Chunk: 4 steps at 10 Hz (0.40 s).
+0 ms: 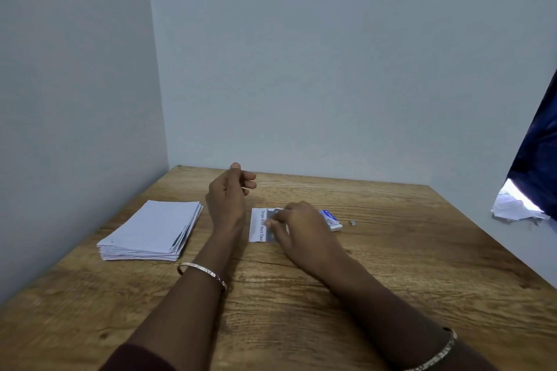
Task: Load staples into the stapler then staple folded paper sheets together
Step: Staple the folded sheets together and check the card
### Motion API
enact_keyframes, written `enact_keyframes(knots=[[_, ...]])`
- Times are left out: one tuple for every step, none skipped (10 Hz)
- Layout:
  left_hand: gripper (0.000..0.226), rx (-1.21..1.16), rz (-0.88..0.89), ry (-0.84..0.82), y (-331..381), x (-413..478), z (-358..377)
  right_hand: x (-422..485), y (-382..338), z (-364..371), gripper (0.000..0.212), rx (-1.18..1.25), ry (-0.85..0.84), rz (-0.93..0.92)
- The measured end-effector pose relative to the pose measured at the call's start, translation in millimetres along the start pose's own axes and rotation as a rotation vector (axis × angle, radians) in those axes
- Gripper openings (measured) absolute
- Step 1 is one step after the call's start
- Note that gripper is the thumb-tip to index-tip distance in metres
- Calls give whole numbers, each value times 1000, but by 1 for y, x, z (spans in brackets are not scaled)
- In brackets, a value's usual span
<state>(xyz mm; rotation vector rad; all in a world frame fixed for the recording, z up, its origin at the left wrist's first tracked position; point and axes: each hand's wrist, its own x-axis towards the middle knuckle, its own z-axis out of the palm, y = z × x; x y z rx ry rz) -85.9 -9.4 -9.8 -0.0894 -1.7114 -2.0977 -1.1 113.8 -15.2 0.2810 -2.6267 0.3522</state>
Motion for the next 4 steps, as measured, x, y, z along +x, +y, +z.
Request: enact_keyframes(knots=[[40, 131, 84, -79, 1, -17, -1, -13, 16, -15, 31, -35, 88, 94], [38, 287, 204, -147, 9, -38, -4, -37, 27, -34, 26, -37, 210, 198], [34, 367, 351, -223, 29, -66, -5, -64, 28, -60, 20, -20, 323, 268], [32, 422, 494, -262, 58, -88, -5, -83, 25, -87, 17, 4, 434, 326]])
